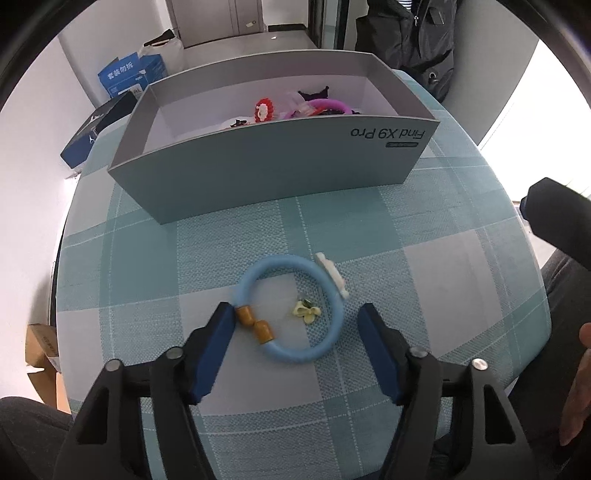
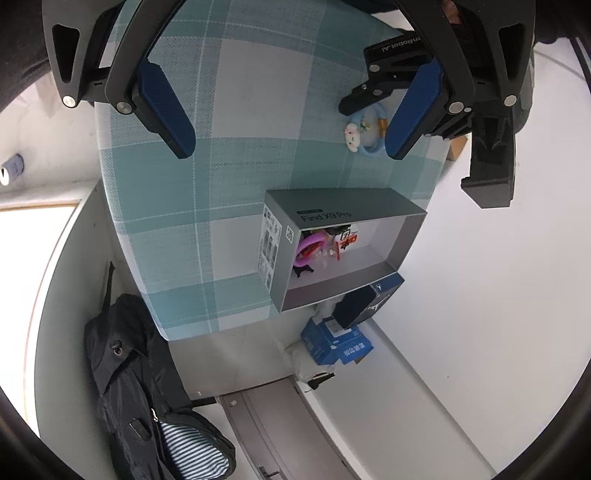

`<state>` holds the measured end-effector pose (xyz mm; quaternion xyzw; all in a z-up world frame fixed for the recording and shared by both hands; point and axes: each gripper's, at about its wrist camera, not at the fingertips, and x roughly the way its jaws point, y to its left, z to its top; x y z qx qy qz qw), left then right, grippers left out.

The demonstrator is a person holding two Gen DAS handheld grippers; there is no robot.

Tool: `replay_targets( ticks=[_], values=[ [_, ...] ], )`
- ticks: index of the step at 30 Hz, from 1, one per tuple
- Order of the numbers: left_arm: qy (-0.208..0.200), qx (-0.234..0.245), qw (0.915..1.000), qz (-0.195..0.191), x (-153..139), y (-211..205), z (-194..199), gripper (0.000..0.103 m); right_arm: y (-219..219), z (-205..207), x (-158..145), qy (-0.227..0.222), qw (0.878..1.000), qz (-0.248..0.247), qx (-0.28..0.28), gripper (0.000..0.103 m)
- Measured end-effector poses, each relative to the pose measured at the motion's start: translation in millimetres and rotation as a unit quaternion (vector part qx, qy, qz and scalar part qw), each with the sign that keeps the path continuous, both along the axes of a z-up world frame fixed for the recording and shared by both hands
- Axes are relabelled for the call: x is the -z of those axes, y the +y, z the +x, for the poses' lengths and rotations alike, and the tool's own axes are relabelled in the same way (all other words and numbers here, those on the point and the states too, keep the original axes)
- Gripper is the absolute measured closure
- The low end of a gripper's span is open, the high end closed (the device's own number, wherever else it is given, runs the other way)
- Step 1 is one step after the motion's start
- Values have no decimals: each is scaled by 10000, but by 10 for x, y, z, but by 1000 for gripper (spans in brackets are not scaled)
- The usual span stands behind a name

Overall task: Organize jewelry
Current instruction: 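Grip the blue bracelet with the left tool while the right tool grips the yellow flower charm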

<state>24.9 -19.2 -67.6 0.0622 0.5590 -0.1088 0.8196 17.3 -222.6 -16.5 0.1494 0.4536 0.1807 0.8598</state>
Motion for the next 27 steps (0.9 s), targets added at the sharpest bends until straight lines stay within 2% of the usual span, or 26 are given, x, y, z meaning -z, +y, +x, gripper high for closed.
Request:
replay_targets(
  ticks=[5,13,19,23,27],
  values=[
    [29,14,10000,-59,15,46,-14,49,1,-2,1,3,10000,-7,-4,0],
    [37,-84,9989,-454,-78,77,21,49,-34,-12,21,35,10000,4,48,0],
    [-82,-208,9956,-906,-286,193,7,49,26,-29,48,108,9998,54,-125,0],
    [-239,-341,9937,-1043,-425,347,6,49,113,-39,89,323,9980,321,-431,0],
    [-366,-583,9898,-1248,-524,597,48,49,265,-51,125,347,9971,58,-670,0]
  ],
)
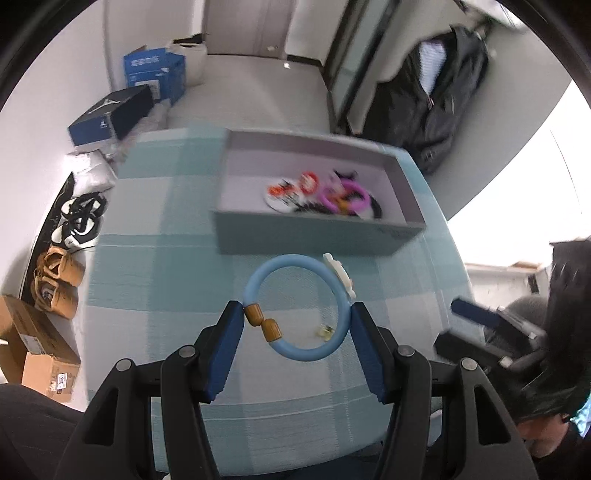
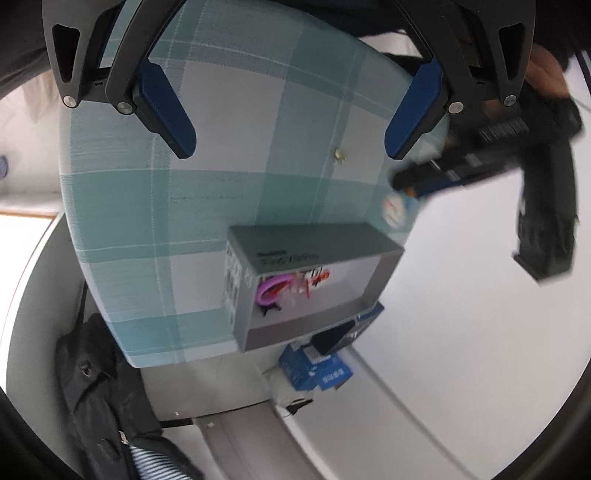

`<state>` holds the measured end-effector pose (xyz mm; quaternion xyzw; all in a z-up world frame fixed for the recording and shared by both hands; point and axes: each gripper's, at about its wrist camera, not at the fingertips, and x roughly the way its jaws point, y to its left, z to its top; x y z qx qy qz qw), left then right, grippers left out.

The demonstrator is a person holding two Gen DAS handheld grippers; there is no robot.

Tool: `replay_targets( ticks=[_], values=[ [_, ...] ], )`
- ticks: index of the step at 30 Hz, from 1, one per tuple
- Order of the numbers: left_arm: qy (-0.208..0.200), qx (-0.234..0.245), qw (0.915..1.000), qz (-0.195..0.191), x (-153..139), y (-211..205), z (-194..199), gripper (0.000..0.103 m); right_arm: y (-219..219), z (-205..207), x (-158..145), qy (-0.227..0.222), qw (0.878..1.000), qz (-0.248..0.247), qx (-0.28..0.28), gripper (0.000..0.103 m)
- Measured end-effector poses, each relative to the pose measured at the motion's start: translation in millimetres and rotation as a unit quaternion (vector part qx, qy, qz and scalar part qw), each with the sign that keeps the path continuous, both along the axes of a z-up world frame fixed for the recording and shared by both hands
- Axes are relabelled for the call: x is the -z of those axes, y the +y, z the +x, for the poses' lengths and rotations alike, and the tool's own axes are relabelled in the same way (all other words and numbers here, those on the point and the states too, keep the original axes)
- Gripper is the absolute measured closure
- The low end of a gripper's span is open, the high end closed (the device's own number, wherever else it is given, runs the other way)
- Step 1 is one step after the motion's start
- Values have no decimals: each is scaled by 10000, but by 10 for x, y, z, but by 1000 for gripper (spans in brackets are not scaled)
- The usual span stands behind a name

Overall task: Organize jewelry
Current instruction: 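Grip the blue bracelet with the left tool while the right tool grips the yellow flower charm, then carry both items into the gray box and open both tools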

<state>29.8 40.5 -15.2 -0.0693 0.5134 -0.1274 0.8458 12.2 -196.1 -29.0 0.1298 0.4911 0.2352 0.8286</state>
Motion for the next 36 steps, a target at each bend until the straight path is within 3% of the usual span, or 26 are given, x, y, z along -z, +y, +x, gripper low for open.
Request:
replay_targets(
  ticks=[3,13,17,19,23,29,36],
  values=[
    [-126,-188,9997,-102,-43,161,9,49,151,-5,39,24,9996,-117,-248,4],
    [-146,-641,9967,-470,147,597,34,49,766,-34,208,85,9908,-856,-1044,41],
    [-76,-834,9944,-637,192,746,32,49,919,0,254,-4,9864,-1267,-1049,49],
    [-76,-844,9940,-685,197,777,28,49,976,27,271,-24,9848,-1400,-1029,58],
    [-88,-841,9939,-714,209,821,3,49,1124,56,290,-132,9796,-1696,-1075,62],
    [-80,-774,9946,-683,214,814,-18,49,1323,19,301,-387,9652,-2315,-1155,92],
    [-137,-717,9950,-686,195,801,-39,49,1378,-17,300,-427,9620,-2386,-1259,93]
  ],
)
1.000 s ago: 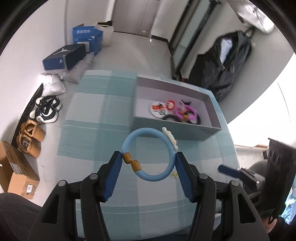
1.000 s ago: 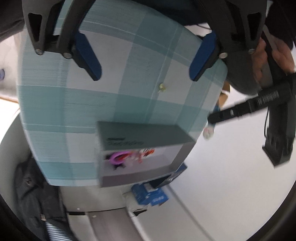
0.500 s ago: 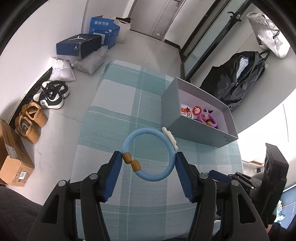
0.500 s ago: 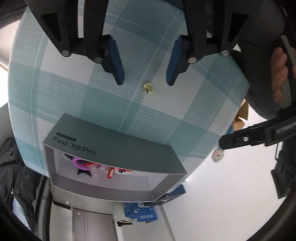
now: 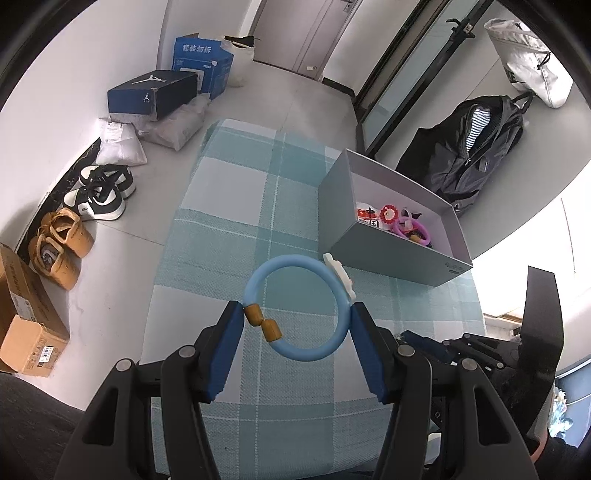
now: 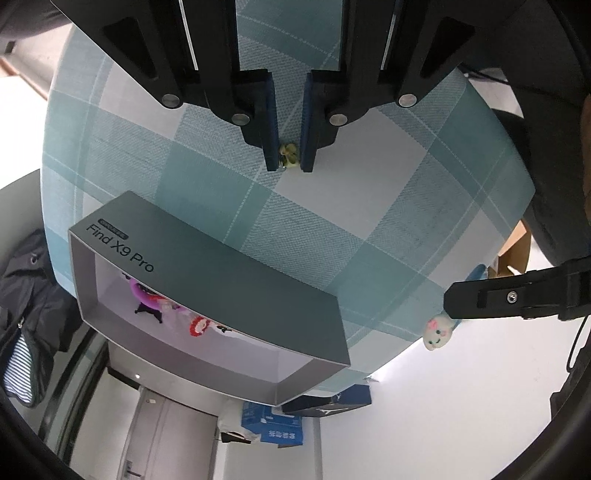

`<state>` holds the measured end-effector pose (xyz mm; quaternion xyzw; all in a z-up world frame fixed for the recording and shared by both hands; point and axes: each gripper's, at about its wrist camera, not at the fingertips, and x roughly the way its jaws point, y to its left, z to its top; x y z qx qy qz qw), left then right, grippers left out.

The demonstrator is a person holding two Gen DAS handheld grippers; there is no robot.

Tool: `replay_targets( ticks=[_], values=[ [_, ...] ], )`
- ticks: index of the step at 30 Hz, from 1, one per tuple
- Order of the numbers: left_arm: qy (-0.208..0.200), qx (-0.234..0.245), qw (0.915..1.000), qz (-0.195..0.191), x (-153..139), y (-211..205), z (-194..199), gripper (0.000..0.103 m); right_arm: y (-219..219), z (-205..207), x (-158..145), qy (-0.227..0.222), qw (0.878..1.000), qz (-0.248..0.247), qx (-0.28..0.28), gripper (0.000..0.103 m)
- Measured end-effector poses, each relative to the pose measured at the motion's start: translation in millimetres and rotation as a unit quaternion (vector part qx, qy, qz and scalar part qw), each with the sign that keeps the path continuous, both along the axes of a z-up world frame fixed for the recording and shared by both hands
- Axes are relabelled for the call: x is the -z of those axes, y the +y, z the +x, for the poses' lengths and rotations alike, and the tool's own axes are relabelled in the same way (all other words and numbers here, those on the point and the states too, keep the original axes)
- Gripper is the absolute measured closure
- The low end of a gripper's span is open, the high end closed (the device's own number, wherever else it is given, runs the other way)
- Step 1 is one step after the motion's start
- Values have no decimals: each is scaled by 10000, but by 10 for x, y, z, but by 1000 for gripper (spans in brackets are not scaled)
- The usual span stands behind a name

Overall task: Organize jewelry
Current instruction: 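Carry both items into the gray box and open both tools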

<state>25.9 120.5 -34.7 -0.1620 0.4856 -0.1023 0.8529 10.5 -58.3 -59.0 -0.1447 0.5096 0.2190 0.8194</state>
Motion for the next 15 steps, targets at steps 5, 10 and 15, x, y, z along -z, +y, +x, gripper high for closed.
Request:
replay_targets(
  ticks=[5,10,15],
  values=[
    [-31,19,10000,25,-19,-16,-11,49,-14,-19,-29,22,9999,150,-57,93],
    [-22,61,10000,41,-52,-63,1,49,-91,-1,-127,43,9990,449,-39,93],
    [-64,135,9998,107,-137,-178,43,49,-229,79,-234,133,9957,897,185,93]
  ],
)
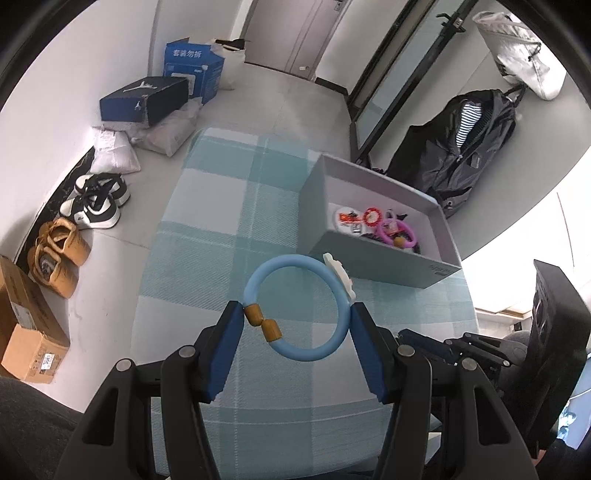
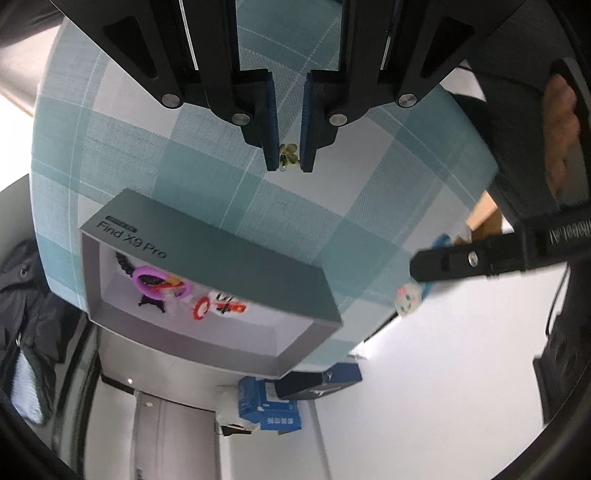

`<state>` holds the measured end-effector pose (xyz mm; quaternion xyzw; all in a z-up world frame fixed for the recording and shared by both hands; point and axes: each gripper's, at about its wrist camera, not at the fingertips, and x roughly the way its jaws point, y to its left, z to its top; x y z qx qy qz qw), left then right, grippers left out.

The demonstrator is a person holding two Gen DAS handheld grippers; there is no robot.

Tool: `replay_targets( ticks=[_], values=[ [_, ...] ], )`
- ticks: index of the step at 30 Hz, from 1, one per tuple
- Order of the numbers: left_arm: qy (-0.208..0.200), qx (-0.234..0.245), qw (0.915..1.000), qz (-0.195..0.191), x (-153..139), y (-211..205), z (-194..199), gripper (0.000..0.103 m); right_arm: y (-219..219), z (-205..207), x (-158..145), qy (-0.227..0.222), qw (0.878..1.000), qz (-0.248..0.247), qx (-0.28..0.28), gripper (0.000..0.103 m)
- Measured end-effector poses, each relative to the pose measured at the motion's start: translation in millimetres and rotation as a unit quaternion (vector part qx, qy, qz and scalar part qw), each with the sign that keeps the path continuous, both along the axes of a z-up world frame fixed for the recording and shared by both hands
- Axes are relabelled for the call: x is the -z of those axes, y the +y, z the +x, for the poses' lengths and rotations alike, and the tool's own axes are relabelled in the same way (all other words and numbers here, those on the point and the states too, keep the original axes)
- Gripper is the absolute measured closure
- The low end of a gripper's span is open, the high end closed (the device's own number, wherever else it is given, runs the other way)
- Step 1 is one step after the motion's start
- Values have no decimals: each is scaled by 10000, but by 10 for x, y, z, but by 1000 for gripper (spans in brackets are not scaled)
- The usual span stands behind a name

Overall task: Organize jewelry
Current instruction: 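Carry both items into the gray box and open both tools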

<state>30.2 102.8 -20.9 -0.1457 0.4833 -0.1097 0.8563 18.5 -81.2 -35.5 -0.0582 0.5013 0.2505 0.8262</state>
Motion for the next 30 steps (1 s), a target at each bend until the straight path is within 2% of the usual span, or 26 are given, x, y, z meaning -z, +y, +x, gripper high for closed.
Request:
replay_targets(
  ticks=[7,17,23,30],
  values=[
    [-98,162,9998,51,-142,-185,119,49,-277,99,-269,-125,9985,443,296,93],
    [-203,471,9987,57,-319,-493,354,49,-616,315,-668,-411,9943,807,562,93],
    [-207,617,9979,63,-375,-635,519,49,-692,487,-788,-460,9918,1020,612,93],
    [-98,712,9974,87,-349,-719,695,49,-733,715,-789,-458,9892,1230,654,93]
  ],
)
